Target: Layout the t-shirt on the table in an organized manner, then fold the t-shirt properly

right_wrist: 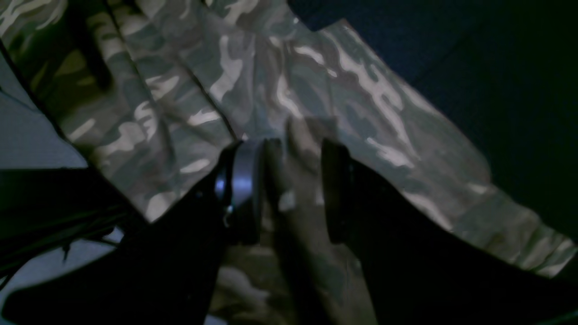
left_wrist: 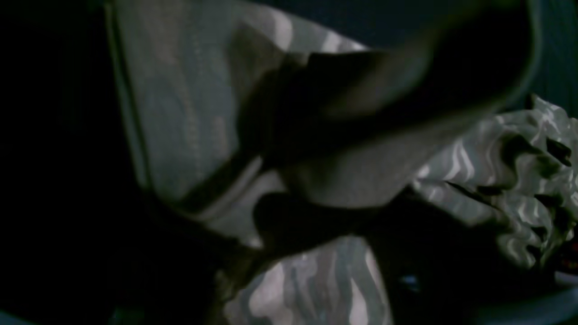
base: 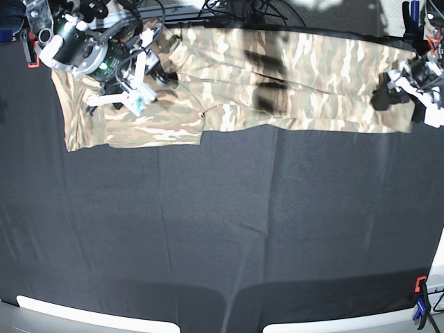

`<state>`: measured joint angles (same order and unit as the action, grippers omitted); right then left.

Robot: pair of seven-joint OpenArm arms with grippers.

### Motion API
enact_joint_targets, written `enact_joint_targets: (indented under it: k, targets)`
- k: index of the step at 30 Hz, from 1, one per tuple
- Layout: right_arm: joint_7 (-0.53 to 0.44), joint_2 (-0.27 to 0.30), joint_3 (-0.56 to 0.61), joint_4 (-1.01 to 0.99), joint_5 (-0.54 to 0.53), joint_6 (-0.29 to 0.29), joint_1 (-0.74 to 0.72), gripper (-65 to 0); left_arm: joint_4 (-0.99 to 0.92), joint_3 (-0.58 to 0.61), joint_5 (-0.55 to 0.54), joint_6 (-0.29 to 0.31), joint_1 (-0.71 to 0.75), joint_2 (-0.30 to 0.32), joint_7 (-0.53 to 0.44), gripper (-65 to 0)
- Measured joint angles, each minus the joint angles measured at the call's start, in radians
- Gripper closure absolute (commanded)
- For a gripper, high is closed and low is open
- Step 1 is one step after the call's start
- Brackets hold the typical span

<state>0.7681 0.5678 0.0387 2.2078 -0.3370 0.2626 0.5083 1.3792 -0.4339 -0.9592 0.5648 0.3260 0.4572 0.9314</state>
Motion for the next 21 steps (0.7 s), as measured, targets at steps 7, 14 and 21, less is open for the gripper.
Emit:
enact_joint_targets:
  k: [7, 14, 21]
  targets:
    - [0.0, 0.0, 0.0, 0.0, 0.103, 0.002, -0.009, -21.2, -0.005, 0.003, 0.095, -0.055, 0.0, -0.006, -0.148, 0.0]
    - [-0.023, 0.0, -0.132, -0.005, 0.154, -0.032, -0.01, -21.2, -0.003, 0.011, 0.312, -0.232, -0.116, -0.012, -0.147, 0.0]
    - [-0.018, -0.002, -0.339, -0.071, 0.109, -0.035, -0.01, -21.2, -0.008, 0.009, 0.577, -0.388, -0.203, -0.01, -0.204, 0.0]
